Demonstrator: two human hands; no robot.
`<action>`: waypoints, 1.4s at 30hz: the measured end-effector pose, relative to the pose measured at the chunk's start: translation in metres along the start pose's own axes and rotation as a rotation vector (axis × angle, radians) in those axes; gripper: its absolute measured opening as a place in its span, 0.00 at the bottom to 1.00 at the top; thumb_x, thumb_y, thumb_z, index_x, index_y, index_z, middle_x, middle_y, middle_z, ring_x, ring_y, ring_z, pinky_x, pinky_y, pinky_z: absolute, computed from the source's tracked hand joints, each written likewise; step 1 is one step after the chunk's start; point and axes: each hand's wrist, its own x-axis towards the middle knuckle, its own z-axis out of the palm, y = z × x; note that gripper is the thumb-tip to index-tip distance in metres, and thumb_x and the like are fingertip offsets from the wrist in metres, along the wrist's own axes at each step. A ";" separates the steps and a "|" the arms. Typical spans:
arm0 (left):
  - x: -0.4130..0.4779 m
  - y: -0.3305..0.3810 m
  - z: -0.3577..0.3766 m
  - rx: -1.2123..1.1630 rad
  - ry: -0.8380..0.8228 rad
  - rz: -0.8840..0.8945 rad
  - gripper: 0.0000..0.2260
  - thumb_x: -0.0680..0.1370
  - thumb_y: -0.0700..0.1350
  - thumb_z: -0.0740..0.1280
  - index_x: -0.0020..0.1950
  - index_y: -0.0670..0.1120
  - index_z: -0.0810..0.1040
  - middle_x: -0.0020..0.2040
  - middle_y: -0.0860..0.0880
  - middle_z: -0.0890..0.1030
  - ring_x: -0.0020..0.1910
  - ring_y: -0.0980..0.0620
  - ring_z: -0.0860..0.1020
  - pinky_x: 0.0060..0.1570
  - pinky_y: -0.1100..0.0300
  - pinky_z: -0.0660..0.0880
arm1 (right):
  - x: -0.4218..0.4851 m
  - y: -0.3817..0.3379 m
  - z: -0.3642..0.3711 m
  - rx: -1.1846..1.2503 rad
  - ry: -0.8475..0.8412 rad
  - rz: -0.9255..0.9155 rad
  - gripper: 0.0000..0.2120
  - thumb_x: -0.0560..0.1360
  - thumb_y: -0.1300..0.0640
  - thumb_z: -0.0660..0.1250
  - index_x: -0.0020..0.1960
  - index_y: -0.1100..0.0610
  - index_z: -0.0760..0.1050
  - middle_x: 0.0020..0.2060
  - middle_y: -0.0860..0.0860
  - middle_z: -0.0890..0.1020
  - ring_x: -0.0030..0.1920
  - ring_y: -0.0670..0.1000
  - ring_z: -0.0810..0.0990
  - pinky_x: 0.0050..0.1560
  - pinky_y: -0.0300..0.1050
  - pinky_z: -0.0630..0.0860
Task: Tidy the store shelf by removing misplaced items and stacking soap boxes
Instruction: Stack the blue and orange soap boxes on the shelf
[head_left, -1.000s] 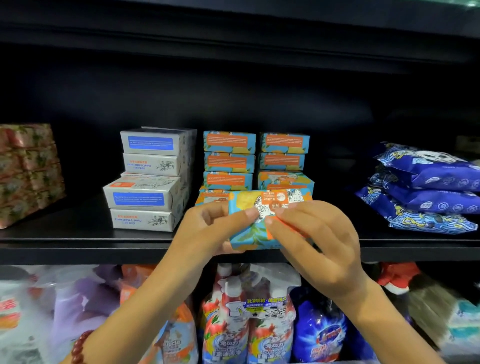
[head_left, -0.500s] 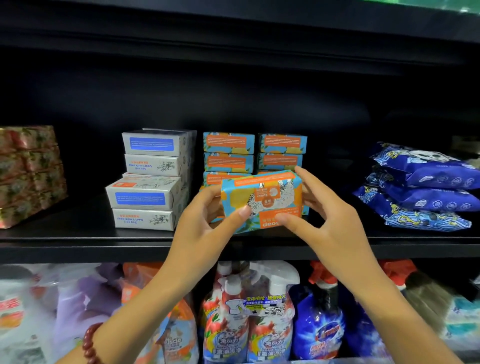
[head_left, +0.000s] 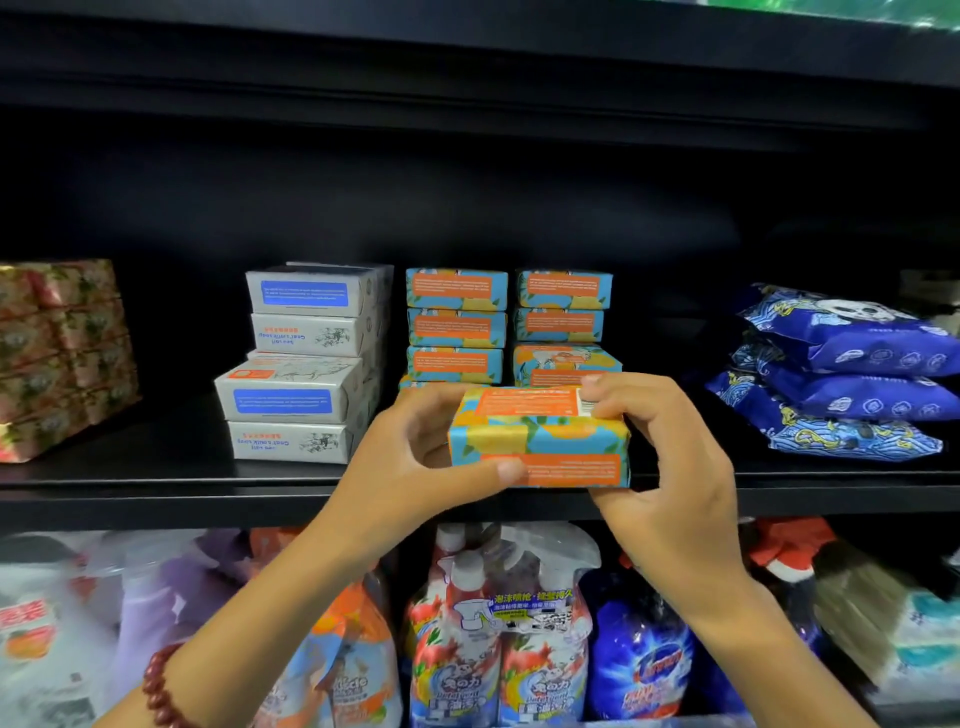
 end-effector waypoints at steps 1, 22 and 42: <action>0.000 0.000 -0.001 0.007 -0.010 0.005 0.28 0.59 0.47 0.78 0.56 0.43 0.77 0.51 0.51 0.84 0.52 0.54 0.82 0.47 0.67 0.75 | -0.001 0.001 0.000 -0.016 -0.004 -0.005 0.24 0.64 0.74 0.72 0.53 0.56 0.69 0.53 0.48 0.75 0.58 0.44 0.74 0.57 0.34 0.72; 0.003 -0.013 -0.008 0.549 0.061 0.436 0.29 0.68 0.50 0.74 0.67 0.53 0.69 0.66 0.54 0.72 0.67 0.52 0.71 0.63 0.52 0.72 | 0.006 -0.007 -0.003 0.275 -0.179 0.477 0.23 0.61 0.57 0.78 0.51 0.48 0.72 0.47 0.39 0.81 0.49 0.39 0.80 0.46 0.32 0.75; 0.018 0.004 -0.010 0.346 0.356 0.106 0.26 0.56 0.47 0.83 0.49 0.52 0.76 0.46 0.56 0.83 0.45 0.63 0.81 0.41 0.71 0.75 | -0.010 0.023 0.009 -0.085 -0.156 0.275 0.19 0.70 0.46 0.70 0.57 0.52 0.74 0.56 0.42 0.74 0.60 0.40 0.72 0.59 0.30 0.67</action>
